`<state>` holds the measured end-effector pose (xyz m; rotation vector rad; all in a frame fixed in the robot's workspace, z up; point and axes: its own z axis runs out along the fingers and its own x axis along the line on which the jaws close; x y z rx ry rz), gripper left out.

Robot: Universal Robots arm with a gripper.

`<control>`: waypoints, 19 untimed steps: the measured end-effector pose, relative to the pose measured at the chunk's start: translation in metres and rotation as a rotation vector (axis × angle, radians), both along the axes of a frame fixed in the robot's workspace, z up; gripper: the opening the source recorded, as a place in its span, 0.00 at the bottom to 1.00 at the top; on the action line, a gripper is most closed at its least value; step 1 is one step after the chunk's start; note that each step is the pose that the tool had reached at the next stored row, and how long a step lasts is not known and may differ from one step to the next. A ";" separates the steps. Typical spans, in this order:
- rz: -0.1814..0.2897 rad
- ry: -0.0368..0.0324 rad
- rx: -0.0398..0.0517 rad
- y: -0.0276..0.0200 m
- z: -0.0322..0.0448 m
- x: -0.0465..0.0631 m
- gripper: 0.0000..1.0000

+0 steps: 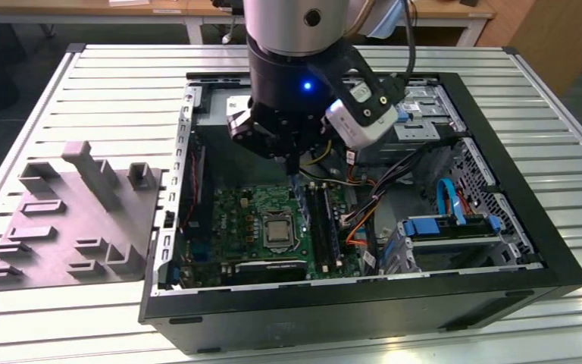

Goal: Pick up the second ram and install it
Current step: 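Insert the second ram into the second slot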

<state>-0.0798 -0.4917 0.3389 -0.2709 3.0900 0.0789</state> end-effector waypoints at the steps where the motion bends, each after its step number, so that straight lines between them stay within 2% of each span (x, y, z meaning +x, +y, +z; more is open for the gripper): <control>1: -0.018 0.0000 0.0000 0.0000 -0.0002 0.000 0.12; 10: -0.173 0.0000 0.0000 0.0000 -0.0020 0.000 0.12; 19: -0.175 -0.0001 0.0001 0.0001 -0.0029 0.001 0.12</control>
